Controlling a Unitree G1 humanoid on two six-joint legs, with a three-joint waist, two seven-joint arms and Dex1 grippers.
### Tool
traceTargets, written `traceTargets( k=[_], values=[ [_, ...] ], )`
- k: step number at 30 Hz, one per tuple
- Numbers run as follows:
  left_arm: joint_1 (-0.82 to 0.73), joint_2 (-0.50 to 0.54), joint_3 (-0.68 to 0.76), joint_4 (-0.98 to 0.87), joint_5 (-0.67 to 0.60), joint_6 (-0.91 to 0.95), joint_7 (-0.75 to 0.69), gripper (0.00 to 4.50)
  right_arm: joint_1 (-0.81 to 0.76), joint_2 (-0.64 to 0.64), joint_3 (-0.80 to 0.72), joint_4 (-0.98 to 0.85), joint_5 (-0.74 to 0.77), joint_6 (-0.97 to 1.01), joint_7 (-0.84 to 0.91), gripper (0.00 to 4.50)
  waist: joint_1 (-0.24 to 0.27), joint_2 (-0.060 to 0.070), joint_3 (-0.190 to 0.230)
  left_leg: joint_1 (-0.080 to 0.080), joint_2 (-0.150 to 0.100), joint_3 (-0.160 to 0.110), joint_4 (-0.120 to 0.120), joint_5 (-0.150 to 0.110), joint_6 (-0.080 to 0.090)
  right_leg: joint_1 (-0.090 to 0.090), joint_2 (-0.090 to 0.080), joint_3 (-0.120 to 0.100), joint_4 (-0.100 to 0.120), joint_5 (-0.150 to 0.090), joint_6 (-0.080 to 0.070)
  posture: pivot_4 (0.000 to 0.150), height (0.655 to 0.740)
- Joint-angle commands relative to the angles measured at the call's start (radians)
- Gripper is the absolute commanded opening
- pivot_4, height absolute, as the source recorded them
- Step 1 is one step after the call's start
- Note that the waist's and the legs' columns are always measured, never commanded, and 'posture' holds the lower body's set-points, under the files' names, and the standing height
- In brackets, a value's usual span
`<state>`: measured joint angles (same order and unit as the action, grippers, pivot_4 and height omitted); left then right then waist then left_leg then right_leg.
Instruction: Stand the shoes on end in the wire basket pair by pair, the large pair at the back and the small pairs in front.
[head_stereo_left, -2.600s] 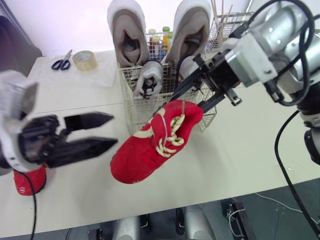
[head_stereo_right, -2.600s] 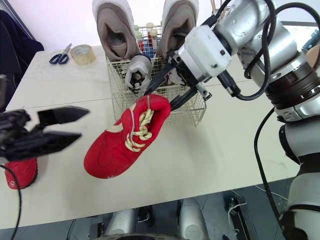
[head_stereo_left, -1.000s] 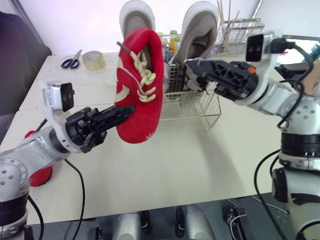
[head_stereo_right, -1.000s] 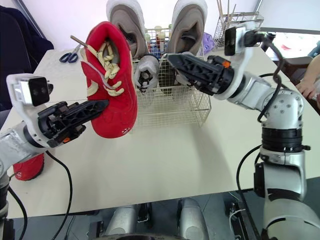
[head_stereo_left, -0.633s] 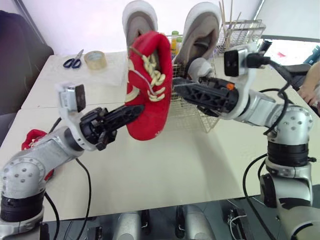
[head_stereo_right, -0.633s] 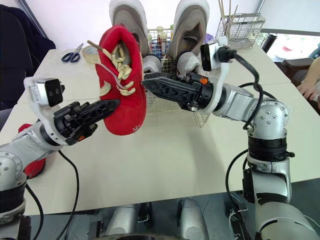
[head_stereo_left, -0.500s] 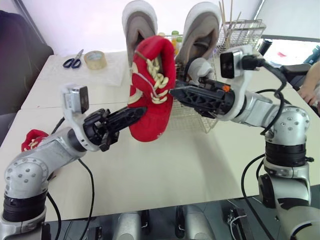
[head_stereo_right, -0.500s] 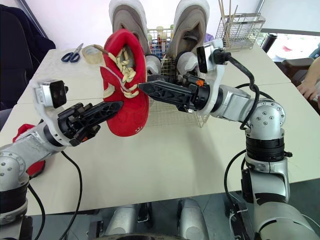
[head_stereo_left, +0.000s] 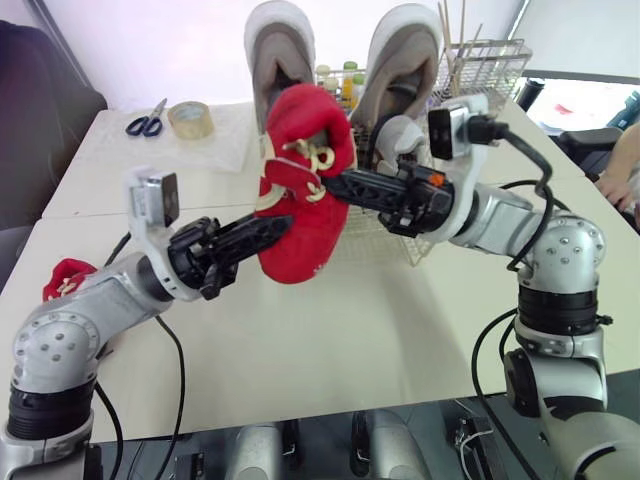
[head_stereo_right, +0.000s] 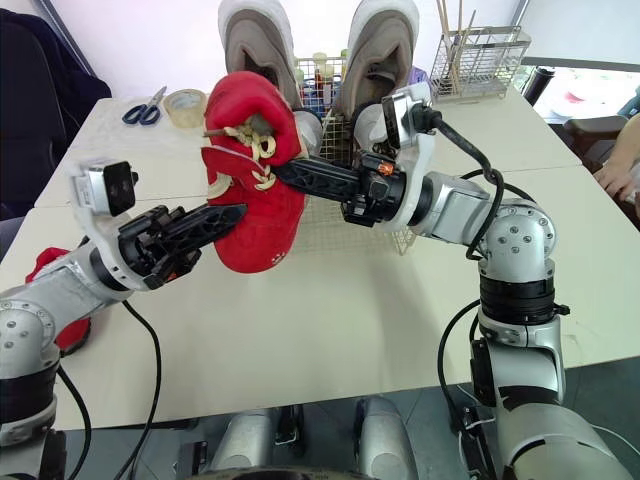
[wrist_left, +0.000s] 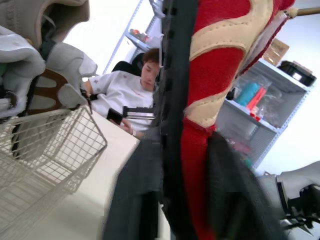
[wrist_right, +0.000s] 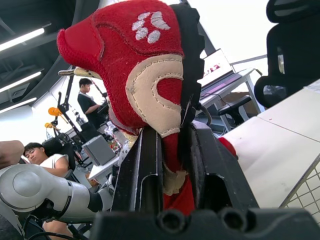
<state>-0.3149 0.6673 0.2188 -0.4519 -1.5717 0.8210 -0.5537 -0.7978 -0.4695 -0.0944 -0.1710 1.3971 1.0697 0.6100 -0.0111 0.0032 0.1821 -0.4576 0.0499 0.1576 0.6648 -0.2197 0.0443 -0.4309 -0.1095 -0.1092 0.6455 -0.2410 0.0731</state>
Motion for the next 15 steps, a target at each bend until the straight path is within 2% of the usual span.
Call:
traceTargets(
  k=[1,3,4,9,12,15],
  values=[
    [-0.004,0.024,0.012,-0.020,0.056,-0.002,-0.002,3.12,-0.023,0.001,-0.026,-0.058,0.036,-0.006,0.021,0.18,-0.001,0.000,0.000,0.000,0.000,0.000,0.000,0.000,0.000,0.000,0.000,0.000,0.000,0.000,0.000,0.150,0.7400],
    [0.010,0.044,0.024,-0.026,0.088,0.000,-0.005,4.17,-0.029,-0.007,-0.040,-0.061,0.029,-0.016,0.028,0.18,-0.001,0.000,0.000,0.000,0.000,0.000,0.000,0.000,0.000,0.000,0.000,0.000,0.000,0.000,0.000,0.150,0.7400],
    [0.033,0.072,0.052,-0.037,0.097,0.004,-0.011,4.45,-0.038,-0.021,-0.057,-0.055,-0.007,-0.047,0.041,0.18,-0.002,0.000,0.000,0.000,0.000,0.000,0.000,0.000,0.000,0.000,0.000,0.000,0.000,0.000,0.000,0.150,0.7400],
    [0.164,0.192,0.208,-0.079,0.074,0.023,-0.027,4.45,-0.052,-0.092,-0.131,0.013,-0.271,-0.318,0.158,0.18,-0.001,0.000,0.000,-0.003,0.000,0.001,-0.001,-0.002,-0.002,-0.004,0.000,0.000,0.000,0.000,0.000,0.150,0.7400],
    [0.213,0.222,0.258,-0.092,0.043,0.032,-0.025,4.45,-0.060,-0.166,-0.119,0.087,-0.381,-0.396,0.293,0.18,0.002,0.000,0.000,-0.003,0.000,0.001,-0.001,-0.002,-0.003,-0.004,0.000,0.000,-0.001,0.000,0.000,0.150,0.7400],
    [0.222,0.224,0.252,-0.096,0.031,0.028,-0.016,4.45,-0.092,-0.203,-0.124,0.196,-0.430,-0.448,0.416,0.18,-0.002,0.000,0.000,-0.003,0.000,0.001,-0.001,-0.002,-0.003,-0.003,-0.001,0.000,-0.004,-0.001,-0.002,0.150,0.7400]
  ],
)
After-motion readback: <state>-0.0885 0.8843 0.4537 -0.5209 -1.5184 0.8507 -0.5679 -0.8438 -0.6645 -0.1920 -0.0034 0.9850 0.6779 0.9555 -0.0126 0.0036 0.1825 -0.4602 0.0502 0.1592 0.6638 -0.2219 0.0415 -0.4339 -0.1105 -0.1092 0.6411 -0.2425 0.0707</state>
